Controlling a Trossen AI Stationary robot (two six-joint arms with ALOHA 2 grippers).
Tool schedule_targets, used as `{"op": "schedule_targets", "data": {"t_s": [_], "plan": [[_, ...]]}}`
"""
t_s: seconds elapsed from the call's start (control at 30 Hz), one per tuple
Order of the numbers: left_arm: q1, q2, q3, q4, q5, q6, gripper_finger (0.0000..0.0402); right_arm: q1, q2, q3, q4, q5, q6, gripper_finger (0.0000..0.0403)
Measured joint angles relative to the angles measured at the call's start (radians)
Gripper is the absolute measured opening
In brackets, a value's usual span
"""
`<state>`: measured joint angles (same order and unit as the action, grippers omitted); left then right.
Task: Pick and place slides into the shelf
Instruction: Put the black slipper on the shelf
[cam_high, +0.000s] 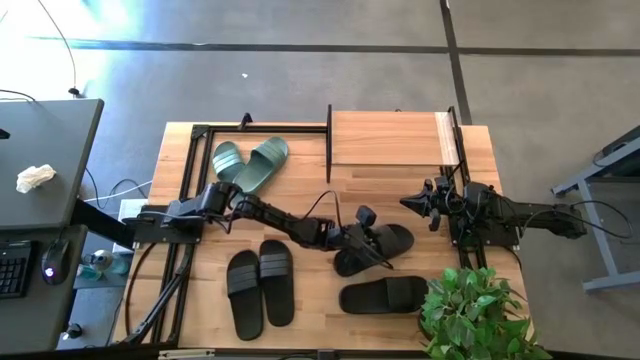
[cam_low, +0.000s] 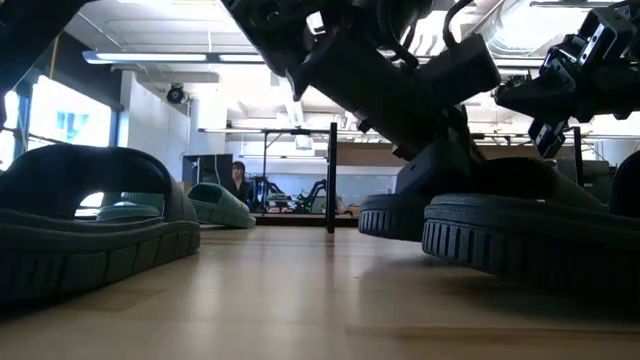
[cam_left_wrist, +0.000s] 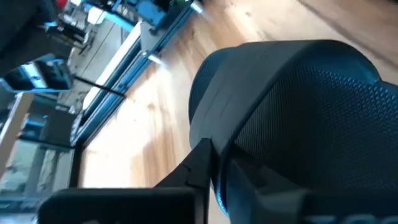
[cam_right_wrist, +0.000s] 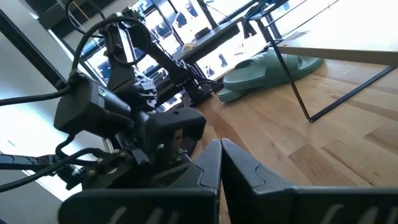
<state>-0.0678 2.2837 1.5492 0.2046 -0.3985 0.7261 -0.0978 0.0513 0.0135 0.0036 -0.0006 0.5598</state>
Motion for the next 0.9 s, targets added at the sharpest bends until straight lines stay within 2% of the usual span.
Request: {"op": "schedule_targets", "data": {"t_s": [0.17, 0.33, 0.67, 0.9], "plan": [[-0.032, -0.022, 0.081, -0.116, -0.083, -0.017, 0.0011, 0.000, 0.000, 0.000, 0.003, 0.000, 0.000, 0.0000], [-0.061, -0.041, 0.210, -0.328, -0.120, -0.029, 0.0006, 0.000, -0.002, 0.000, 0.014, 0.000, 0.000, 0.0000], [-0.062, -0.041, 0.473, -0.925, -0.183, -0.136, 0.0003, 0.000, -0.002, 0.000, 0.058, 0.000, 0.026, 0.0000], [-0.065, -0.041, 0.635, -1.179, -0.242, -0.233, 0.0002, 0.000, -0.002, 0.000, 0.144, 0.000, 0.026, 0.0000]]}}
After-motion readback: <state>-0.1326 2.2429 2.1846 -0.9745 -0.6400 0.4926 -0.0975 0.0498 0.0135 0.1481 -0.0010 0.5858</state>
